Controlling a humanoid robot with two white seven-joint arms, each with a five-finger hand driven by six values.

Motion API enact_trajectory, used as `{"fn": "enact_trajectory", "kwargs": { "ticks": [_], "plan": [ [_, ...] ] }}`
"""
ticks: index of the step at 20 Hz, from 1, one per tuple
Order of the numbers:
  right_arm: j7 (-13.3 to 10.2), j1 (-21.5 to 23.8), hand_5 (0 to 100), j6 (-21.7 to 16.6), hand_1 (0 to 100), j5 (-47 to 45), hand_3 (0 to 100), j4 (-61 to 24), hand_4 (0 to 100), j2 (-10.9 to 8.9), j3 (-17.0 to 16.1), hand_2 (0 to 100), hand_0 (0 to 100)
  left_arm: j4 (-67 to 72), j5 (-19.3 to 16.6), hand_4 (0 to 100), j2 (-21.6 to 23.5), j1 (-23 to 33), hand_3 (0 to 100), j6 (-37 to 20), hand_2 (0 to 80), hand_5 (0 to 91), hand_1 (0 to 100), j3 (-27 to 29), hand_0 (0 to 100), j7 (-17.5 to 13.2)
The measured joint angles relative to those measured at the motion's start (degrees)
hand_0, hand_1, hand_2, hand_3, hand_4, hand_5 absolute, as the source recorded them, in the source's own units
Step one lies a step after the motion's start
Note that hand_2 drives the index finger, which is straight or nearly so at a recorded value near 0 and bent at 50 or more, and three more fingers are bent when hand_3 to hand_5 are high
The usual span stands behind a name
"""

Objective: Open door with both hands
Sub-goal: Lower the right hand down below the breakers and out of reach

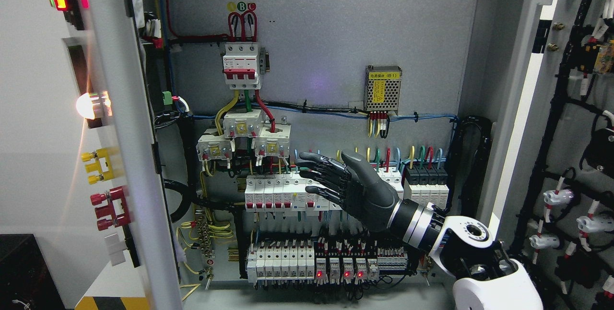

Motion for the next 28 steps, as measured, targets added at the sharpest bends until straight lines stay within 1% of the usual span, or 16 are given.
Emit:
{"fn": "enact_trajectory", "kwargs": {
  "ticks": [10,22,28],
  "plan": [
    [0.0,3.8,0,-0.1,0,0.0,0,-4.7,0,-0.86,1.8,0,19,0.0,0.0,0,0.0,0.0,0,0.0,0.0,0.0,0,0.0,0,0.0],
    [0.0,12.6,0,0.0,0,0.0,0,-13.3,0,-1.59,7.1,0,19,0.0,0.0,0,0.0,0.0,0,0.0,0.0,0.0,0,0.0,0,0.0],
    [0.0,16.1,0,0.1,0,-0.1,0,-17.1,0,-1.96,10.1,0,19,0.0,0.0,0,0.0,0.0,0,0.0,0.0,0.0,0,0.0,0,0.0]
  ]
}}
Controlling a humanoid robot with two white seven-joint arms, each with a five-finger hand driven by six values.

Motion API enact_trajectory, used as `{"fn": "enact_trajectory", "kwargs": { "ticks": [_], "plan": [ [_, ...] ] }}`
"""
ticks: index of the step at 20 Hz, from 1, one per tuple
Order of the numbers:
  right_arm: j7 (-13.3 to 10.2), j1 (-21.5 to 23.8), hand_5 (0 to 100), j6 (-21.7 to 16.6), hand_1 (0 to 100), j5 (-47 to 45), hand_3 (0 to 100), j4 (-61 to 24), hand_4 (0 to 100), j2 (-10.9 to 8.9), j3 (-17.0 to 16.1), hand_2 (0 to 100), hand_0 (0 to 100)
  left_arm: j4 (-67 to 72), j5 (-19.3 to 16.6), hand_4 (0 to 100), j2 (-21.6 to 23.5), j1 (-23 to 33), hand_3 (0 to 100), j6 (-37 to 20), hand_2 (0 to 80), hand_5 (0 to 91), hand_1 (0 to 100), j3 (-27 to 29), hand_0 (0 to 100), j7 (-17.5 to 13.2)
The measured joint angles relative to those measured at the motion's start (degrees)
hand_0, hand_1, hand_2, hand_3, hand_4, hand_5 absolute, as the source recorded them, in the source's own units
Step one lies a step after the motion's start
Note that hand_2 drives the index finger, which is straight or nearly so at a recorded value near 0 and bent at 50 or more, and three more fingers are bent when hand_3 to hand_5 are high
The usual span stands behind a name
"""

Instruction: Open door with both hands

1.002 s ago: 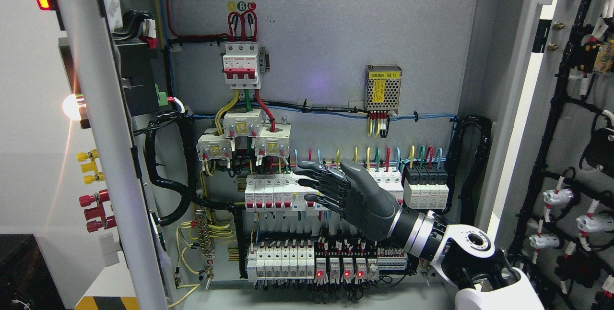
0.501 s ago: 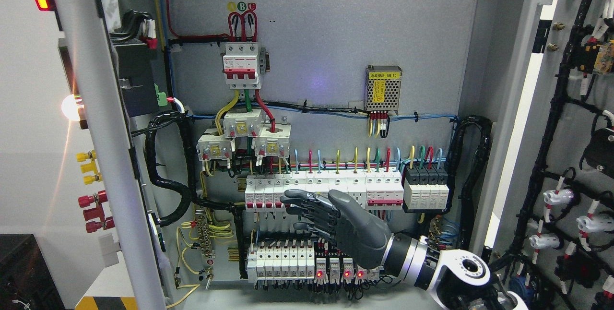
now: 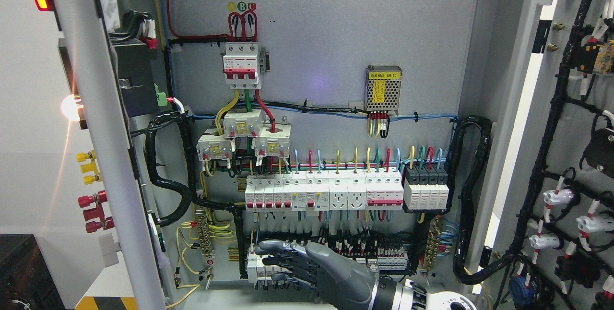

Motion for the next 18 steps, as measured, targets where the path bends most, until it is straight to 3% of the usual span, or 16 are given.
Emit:
{"fn": "enact_trajectory", "kwargs": {
  "ticks": [11,18],
  "plan": [
    [-0.2,2.2,0,1.2,0,0.0,0,-3.8,0,0.16,5.1,0,19,0.0,0.0,0,0.0,0.0,0,0.3,0.0,0.0,0,0.0,0,0.0],
    [0.0,2.3,0,3.5,0,0.1,0,-4.8,0,2.0,7.4,0,19,0.0,0.0,0,0.0,0.0,0,0.1,0.0,0.0,0,0.0,0,0.0]
  ]
}}
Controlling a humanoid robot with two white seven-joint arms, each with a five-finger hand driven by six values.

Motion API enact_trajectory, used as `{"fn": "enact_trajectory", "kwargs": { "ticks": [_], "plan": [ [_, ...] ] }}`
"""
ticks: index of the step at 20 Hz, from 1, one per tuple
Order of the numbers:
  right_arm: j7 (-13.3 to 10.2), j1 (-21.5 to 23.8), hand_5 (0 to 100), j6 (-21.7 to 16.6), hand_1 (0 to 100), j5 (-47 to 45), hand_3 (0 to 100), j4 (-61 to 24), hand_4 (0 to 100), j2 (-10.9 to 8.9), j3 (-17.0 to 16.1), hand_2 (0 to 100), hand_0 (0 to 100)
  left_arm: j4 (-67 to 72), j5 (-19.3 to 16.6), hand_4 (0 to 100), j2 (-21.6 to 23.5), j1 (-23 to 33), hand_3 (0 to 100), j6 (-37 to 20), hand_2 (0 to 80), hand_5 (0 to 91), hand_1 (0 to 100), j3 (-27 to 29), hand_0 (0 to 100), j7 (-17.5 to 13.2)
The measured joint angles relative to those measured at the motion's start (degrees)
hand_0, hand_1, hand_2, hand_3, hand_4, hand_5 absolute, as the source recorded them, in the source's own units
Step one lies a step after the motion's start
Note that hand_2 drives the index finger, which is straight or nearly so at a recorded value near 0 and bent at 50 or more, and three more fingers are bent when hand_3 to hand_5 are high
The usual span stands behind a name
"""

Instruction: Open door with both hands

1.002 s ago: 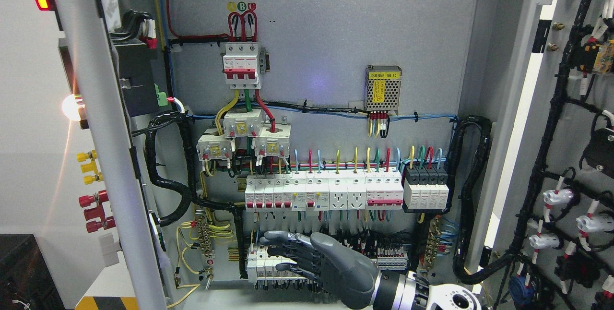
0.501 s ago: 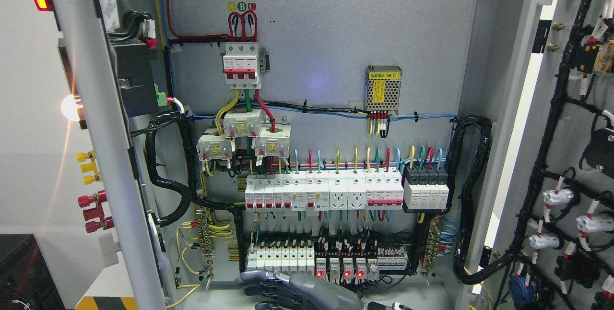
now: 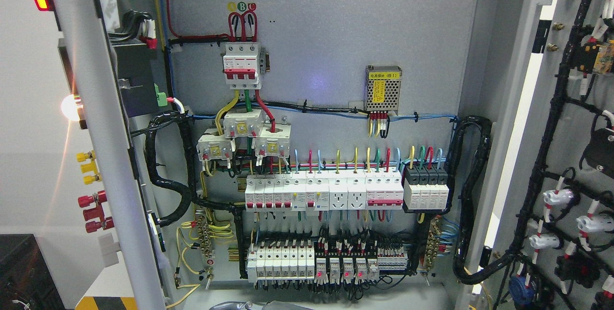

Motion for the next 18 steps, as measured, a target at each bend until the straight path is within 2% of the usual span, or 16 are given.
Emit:
{"fn": "enact_trajectory", "kwargs": {
  "ticks": [7,11,18],
  "plan": [
    [0.1,0.1,0,2.6,0,0.1,0,-0.2,0,3.22,1.4,0,19,0.0,0.0,0,0.0,0.0,0,-0.1,0.0,0.0,0,-0.1,0,-0.2],
    [-0.3,0.2,0,3.0,0,0.2,0,-0.1,0,4.43,1.9,0,19,0.0,0.0,0,-0.1,0.0,0,-0.1,0.0,0.0,0,-0.1,0,-0.2],
    [-0.5,0.5,0,3.0,0,0.4,0,0.3,0,7.79,2.6,0,19,-1.1,0.0,0,0.0,0.0,0,-0.1,0.0,0.0,0,-0.1,0,0.0]
  ]
}}
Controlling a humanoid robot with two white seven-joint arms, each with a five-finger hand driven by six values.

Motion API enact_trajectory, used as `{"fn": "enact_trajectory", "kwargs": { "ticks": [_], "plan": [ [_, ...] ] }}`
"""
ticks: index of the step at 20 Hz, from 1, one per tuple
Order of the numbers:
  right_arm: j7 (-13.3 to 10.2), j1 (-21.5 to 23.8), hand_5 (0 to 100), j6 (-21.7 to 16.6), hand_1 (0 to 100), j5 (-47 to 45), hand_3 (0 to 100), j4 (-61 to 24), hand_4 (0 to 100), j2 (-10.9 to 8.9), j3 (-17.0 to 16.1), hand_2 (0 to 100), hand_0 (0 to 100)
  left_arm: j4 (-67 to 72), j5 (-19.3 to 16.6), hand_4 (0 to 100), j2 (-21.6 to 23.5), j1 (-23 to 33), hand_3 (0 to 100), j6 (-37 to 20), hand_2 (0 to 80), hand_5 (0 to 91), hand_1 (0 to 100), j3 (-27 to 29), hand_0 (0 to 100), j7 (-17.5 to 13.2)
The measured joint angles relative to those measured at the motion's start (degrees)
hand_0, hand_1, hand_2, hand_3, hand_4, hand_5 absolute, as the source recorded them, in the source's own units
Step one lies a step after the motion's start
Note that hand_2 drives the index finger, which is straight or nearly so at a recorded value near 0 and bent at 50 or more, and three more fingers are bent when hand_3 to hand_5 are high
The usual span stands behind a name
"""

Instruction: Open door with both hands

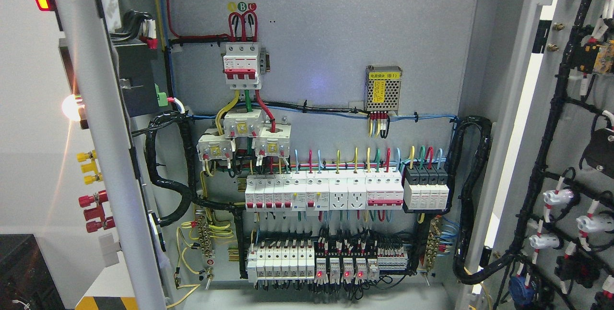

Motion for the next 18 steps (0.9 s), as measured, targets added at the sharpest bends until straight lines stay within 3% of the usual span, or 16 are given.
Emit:
{"fn": "enact_trajectory", "kwargs": {
  "ticks": [9,18],
  "plan": [
    [-0.1,0.1,0,-0.3,0,0.3,0,1.1,0,3.63,0.4,0,19,-6.8,0.0,0,0.3,3.0,0,-0.2,0.0,0.0,0,-0.4,0,-0.6],
    [0.1,0.1,0,-0.5,0,0.5,0,2.8,0,5.65,0.9,0,19,-20.0,0.2,0,1.5,10.7,0,-0.1,0.0,0.0,0,-6.5,0,-0.9]
  ]
}}
